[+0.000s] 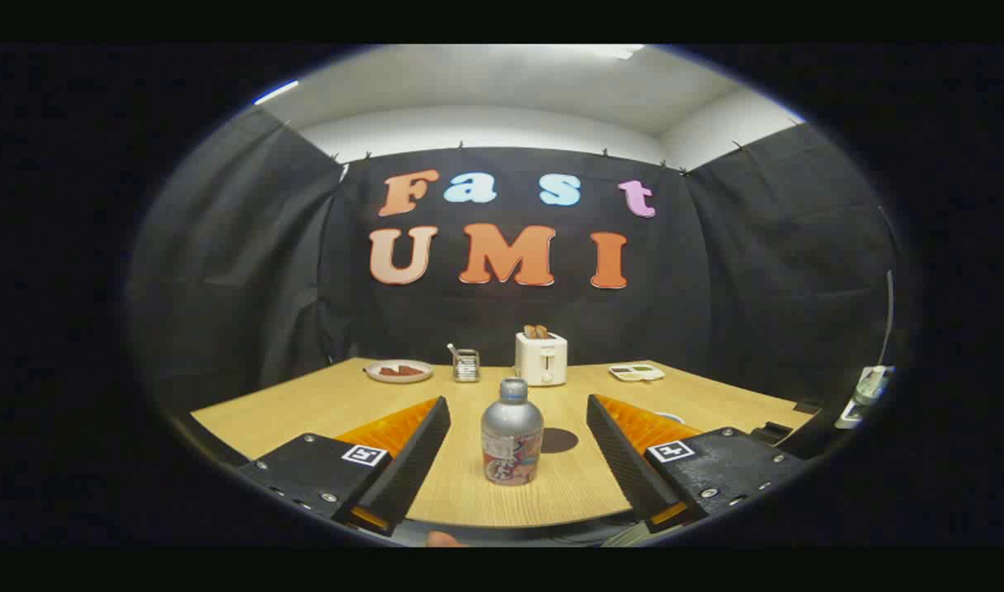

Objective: Take the bottle from table, then pour the juice into the cup, finally place the bottle on the coaster

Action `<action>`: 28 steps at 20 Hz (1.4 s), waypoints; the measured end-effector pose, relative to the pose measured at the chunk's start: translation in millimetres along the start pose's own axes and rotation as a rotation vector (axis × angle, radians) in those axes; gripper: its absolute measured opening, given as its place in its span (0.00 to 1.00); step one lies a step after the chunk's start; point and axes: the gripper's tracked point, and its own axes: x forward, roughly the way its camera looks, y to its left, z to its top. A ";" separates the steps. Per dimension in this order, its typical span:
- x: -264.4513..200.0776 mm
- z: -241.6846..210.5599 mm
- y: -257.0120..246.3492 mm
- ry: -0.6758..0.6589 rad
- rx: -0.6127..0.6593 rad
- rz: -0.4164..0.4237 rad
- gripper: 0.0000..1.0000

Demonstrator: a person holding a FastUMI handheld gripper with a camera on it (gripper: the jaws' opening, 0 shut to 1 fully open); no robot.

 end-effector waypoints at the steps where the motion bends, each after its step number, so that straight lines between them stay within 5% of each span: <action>1: -2.3 -4.8 4.4 0.006 -0.009 0.006 0.99; 4: -4.9 -17.0 25.8 0.014 0.045 0.079 0.99; 28: 17.1 -17.4 -6.9 0.032 0.081 0.052 0.99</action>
